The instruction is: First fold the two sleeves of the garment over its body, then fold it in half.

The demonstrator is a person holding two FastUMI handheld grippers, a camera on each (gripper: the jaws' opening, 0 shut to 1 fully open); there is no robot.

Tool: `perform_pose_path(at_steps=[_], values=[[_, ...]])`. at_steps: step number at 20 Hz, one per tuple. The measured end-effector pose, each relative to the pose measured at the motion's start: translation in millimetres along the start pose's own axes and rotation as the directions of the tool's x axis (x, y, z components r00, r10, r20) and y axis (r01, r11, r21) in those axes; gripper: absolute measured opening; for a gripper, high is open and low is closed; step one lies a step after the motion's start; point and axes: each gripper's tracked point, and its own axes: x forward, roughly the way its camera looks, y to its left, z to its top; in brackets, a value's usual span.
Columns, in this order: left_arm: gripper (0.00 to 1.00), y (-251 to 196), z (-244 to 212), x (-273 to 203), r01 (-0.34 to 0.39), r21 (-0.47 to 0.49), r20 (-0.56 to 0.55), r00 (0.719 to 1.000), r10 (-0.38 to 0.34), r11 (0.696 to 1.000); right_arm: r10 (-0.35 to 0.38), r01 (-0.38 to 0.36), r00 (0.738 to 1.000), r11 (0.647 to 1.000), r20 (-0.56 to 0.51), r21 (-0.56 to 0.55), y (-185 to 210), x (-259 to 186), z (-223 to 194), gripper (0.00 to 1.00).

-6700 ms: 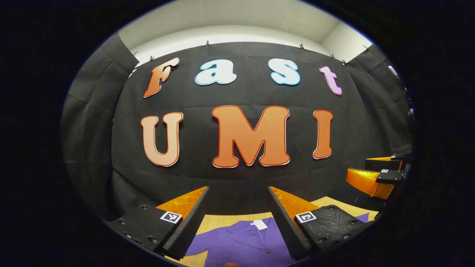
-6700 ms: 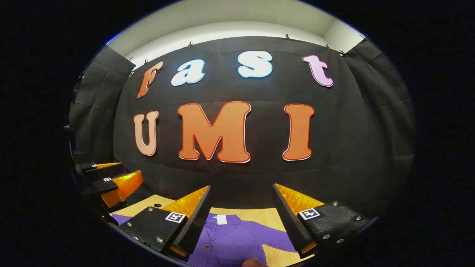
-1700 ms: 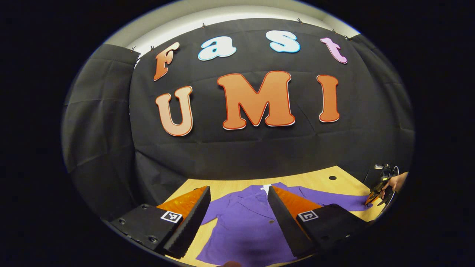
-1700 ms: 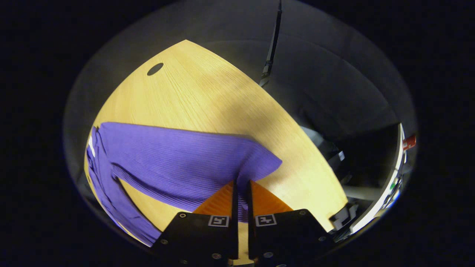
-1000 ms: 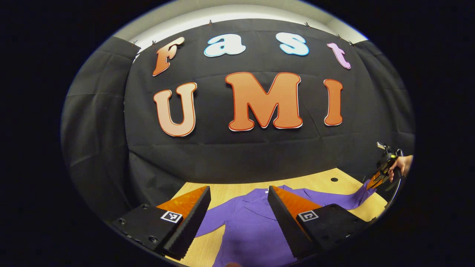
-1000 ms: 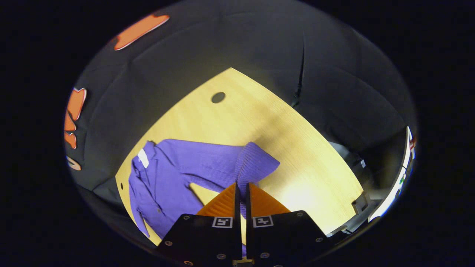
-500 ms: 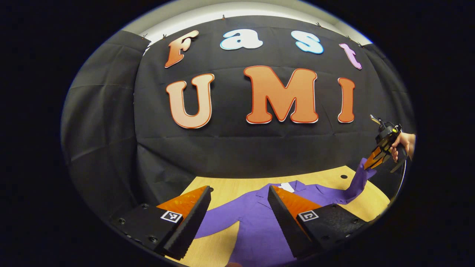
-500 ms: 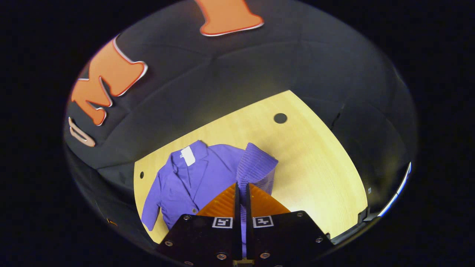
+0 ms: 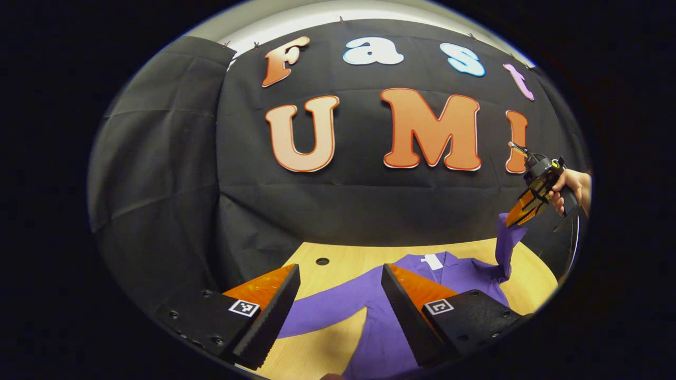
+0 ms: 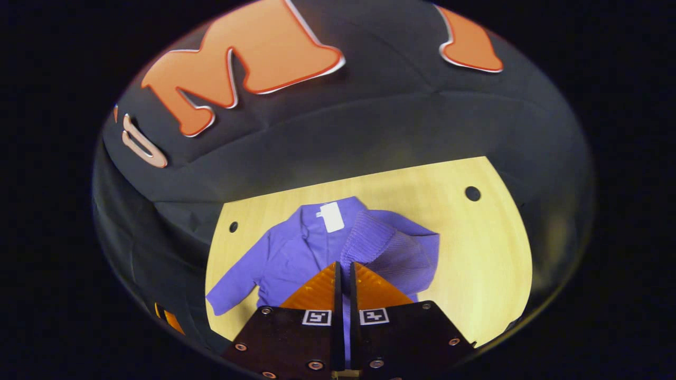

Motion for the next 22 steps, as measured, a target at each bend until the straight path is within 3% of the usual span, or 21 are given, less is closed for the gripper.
perform_pose_path(at_steps=[7,11,13,14,15,16,18,19,20,21,22], values=[[0.97,52,-24,-4,-0.1,-0.044,-0.052,0.994,0.098,0.994,0.105,-0.114,0.992,0.983,-0.063,-0.145,105,32,-17,0.05],[0.97,75,-40,-5,-0.141,-0.059,-0.088,0.987,0.136,0.988,0.182,-0.194,0.979,0.971,-0.093,-0.138,158,46,-27,0.04],[0.98,85,-47,-1,-0.159,-0.061,-0.104,0.983,0.152,0.985,0.244,-0.254,0.966,0.956,-0.084,-0.145,178,40,-28,0.15],[0.97,92,-49,2,-0.169,-0.058,-0.112,0.98,0.162,0.984,0.259,-0.266,0.964,0.951,-0.063,-0.158,181,34,-25,0.26],[0.97,97,-50,6,-0.173,-0.053,-0.12,0.979,0.166,0.983,0.265,-0.267,0.964,0.948,-0.032,-0.174,182,28,-19,0.24],[0.97,99,-52,11,-0.175,-0.048,-0.123,0.978,0.168,0.983,0.268,-0.262,0.963,0.946,0.008,-0.189,180,19,-12,0.45],[0.97,107,-55,28,-0.173,-0.029,-0.142,0.976,0.167,0.984,0.276,-0.248,0.955,0.943,0.107,-0.221,170,2,7,0.51],[0.97,111,-54,38,-0.169,-0.026,-0.157,0.974,0.163,0.985,0.279,-0.238,0.947,0.942,0.161,-0.235,165,-8,16,0.66],[0.97,115,-55,48,-0.165,-0.028,-0.176,0.972,0.158,0.986,0.279,-0.224,0.936,0.942,0.215,-0.248,158,-19,26,0.66],[0.97,118,-57,58,-0.166,-0.034,-0.2,0.967,0.156,0.985,0.271,-0.202,0.924,0.945,0.269,-0.258,151,-32,36,0.82],[0.97,122,-59,68,-0.169,-0.048,-0.222,0.963,0.154,0.984,0.265,-0.18,0.909,0.946,0.321,-0.269,144,-50,43,0.89]])
